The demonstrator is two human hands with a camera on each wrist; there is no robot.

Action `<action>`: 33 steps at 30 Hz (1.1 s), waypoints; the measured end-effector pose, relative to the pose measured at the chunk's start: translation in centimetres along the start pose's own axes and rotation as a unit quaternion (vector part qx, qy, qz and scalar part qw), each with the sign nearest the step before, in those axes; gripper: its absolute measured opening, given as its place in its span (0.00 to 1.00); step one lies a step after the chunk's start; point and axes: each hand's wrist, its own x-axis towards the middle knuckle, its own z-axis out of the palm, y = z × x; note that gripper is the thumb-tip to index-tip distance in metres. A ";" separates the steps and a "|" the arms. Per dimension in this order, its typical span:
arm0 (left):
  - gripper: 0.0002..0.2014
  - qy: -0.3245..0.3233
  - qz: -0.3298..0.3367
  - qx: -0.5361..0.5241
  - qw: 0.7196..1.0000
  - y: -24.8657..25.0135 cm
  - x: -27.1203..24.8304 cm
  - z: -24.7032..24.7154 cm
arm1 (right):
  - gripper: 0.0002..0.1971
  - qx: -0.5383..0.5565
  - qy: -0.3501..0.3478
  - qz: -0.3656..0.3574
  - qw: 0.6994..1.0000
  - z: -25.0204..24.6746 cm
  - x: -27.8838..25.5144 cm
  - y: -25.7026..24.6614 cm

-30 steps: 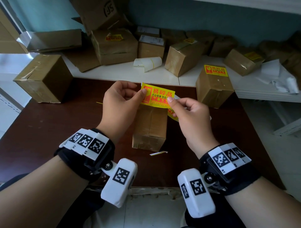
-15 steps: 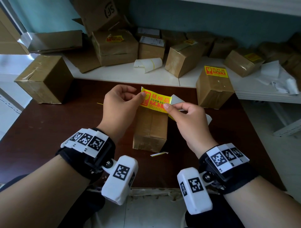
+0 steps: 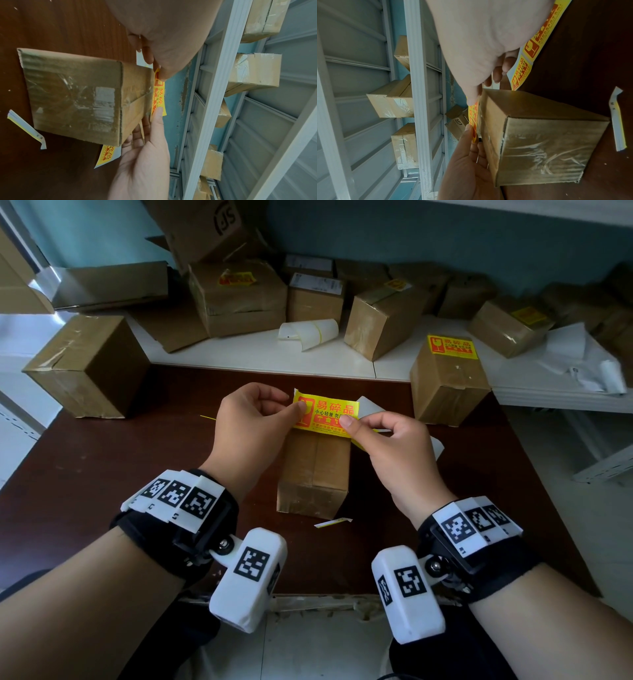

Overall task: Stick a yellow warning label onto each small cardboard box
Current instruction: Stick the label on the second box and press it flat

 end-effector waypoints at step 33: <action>0.13 -0.019 0.028 0.068 0.997 -0.7 0.2 -0.2 | 0.14 -0.017 -0.004 0.010 1.000 0.3 -0.2 0.4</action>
